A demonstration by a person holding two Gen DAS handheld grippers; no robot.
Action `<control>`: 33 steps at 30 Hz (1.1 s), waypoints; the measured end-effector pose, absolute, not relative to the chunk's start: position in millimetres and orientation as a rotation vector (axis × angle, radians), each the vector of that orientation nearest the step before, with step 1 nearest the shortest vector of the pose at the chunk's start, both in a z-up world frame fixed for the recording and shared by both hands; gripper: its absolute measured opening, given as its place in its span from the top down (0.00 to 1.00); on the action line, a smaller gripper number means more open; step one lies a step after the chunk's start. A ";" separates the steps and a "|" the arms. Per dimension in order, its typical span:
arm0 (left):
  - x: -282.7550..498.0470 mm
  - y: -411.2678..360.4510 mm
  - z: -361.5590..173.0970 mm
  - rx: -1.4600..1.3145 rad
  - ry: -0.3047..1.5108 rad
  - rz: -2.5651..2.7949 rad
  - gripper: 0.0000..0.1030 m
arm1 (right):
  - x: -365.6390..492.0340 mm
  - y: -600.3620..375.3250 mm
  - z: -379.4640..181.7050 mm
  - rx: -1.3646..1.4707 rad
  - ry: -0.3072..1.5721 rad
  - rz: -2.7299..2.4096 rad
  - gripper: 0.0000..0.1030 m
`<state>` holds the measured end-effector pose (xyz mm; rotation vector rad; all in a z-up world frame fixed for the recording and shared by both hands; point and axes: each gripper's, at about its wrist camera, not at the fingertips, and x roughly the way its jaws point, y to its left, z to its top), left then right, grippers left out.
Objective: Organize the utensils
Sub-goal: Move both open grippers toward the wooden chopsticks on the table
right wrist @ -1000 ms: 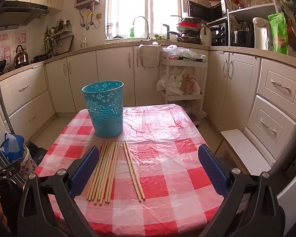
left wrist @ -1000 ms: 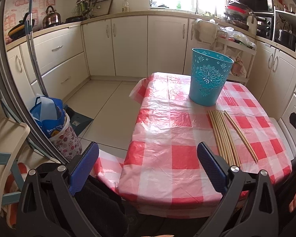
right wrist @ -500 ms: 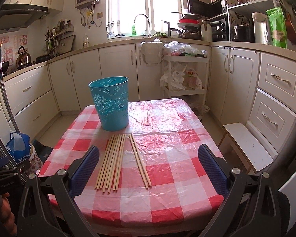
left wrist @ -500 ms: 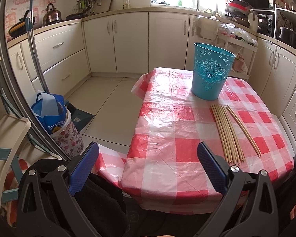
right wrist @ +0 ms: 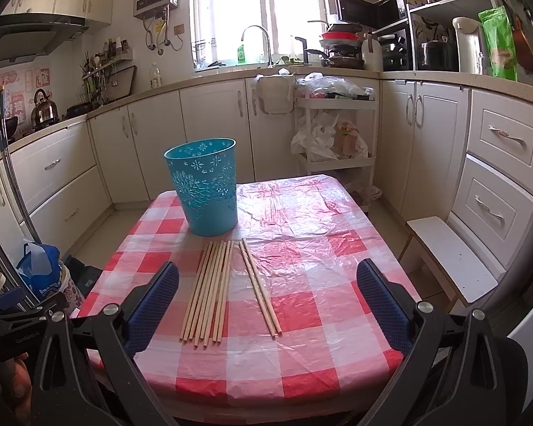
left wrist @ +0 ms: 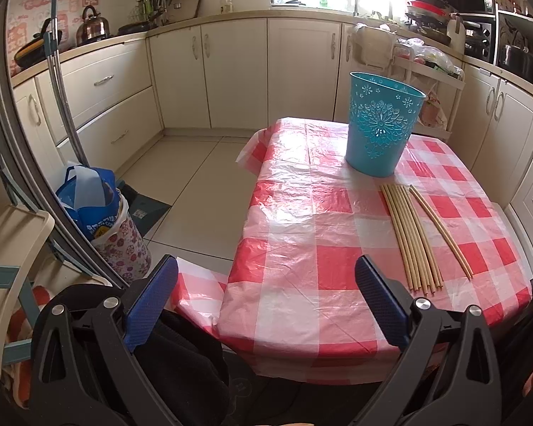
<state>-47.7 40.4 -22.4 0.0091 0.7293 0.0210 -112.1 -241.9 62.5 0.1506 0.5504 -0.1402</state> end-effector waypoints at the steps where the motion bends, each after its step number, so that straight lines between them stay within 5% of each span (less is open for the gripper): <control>1: -47.6 40.2 -22.6 0.010 0.729 0.021 0.07 | -112.6 -241.9 63.0 0.151 0.548 -0.140 0.07; 33: -46.8 34.2 -22.6 0.039 0.719 0.043 0.07 | -127.5 -257.0 69.7 0.191 0.515 -0.167 0.07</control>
